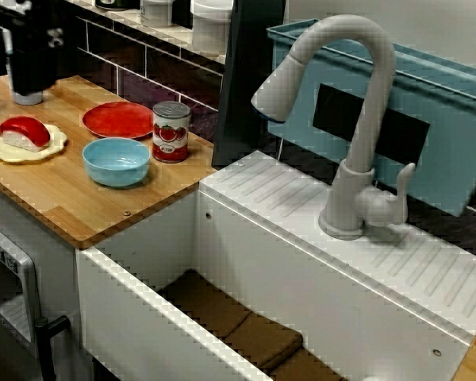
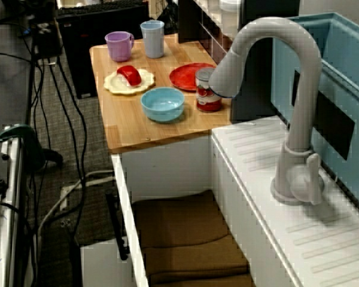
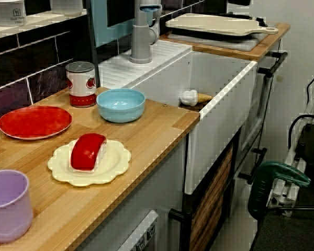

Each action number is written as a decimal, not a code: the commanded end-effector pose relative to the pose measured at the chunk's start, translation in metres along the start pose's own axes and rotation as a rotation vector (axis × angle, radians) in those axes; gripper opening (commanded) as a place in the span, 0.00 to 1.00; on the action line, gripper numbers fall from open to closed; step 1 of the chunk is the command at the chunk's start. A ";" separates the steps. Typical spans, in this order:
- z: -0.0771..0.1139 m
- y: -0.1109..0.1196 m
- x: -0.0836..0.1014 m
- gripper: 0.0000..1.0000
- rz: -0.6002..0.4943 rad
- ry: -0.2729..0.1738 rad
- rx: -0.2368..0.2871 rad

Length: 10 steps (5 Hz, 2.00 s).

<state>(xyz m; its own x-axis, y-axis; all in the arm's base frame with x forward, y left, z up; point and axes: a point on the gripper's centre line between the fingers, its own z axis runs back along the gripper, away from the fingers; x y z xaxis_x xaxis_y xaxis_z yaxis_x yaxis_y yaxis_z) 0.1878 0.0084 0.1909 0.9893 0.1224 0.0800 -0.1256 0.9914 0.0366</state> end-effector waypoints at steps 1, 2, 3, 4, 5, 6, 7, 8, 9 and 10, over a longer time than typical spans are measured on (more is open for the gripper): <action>-0.026 0.041 0.078 1.00 0.112 -0.103 0.078; -0.040 0.056 0.110 1.00 0.061 -0.115 0.097; -0.049 0.063 0.144 1.00 -0.149 -0.071 0.106; -0.060 0.053 0.165 1.00 -0.405 -0.034 0.101; -0.064 0.040 0.163 1.00 -0.547 -0.055 0.111; -0.064 0.022 0.148 1.00 -0.590 -0.055 0.087; -0.062 0.007 0.129 1.00 -0.542 -0.066 0.067; -0.062 -0.001 0.116 1.00 -0.522 -0.072 0.046; -0.062 0.003 0.110 1.00 -0.435 -0.098 0.011; -0.063 0.008 0.110 1.00 -0.426 -0.110 -0.003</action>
<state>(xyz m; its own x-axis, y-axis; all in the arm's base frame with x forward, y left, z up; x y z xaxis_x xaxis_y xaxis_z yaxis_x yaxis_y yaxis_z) 0.2951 0.0386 0.1207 0.9480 -0.2939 0.1222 0.2880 0.9555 0.0639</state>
